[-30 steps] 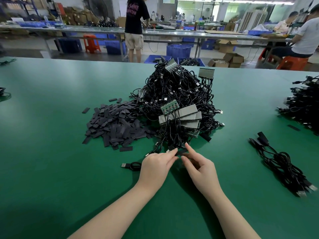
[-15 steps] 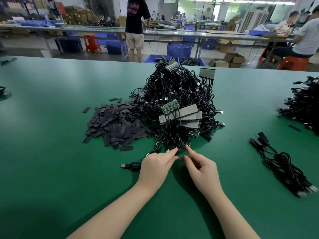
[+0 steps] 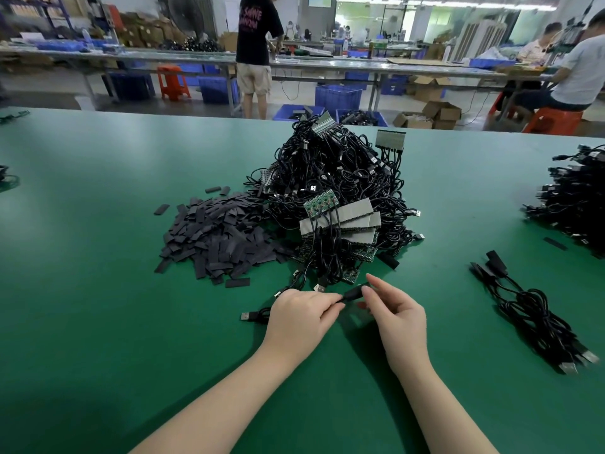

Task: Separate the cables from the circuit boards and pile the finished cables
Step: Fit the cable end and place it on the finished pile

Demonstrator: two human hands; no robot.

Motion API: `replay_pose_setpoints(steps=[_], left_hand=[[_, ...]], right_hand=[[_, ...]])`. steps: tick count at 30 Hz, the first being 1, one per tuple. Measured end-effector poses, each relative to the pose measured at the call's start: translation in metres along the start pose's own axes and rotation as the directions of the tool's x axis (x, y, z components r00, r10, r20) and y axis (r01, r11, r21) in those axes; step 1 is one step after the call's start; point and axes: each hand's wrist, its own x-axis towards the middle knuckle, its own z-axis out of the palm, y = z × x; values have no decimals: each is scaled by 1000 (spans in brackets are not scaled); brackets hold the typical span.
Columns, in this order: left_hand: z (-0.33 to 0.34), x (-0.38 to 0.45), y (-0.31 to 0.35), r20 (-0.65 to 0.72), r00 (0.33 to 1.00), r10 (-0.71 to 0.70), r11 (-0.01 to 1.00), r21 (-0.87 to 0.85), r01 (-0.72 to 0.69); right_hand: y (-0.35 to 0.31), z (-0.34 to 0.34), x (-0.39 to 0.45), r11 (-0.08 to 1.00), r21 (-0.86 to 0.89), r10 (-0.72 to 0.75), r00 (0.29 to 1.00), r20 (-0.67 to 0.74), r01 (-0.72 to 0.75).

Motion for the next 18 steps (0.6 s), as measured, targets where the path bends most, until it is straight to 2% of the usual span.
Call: replay_pose_setpoints(steps=[11,13,16,18], left_hand=[[0,-1,0,-10,1000,-5,1000,-8,5],[1,-2,0,-26,999,-36,999,-28,35],[0,-4,-2,-24,995,-92,995,-50,90],[1,-4,-2,-27,996,-87,995,-57,85]], right_hand=[[-2,3,-3,997,-70,-26,995,91,33],[-3,5,-4,990,-132,-23,990,142,42],[-1,9,-2,936,-331,-47,975,218,120],[2,7,-2,937,-330,-50,978,201,116]])
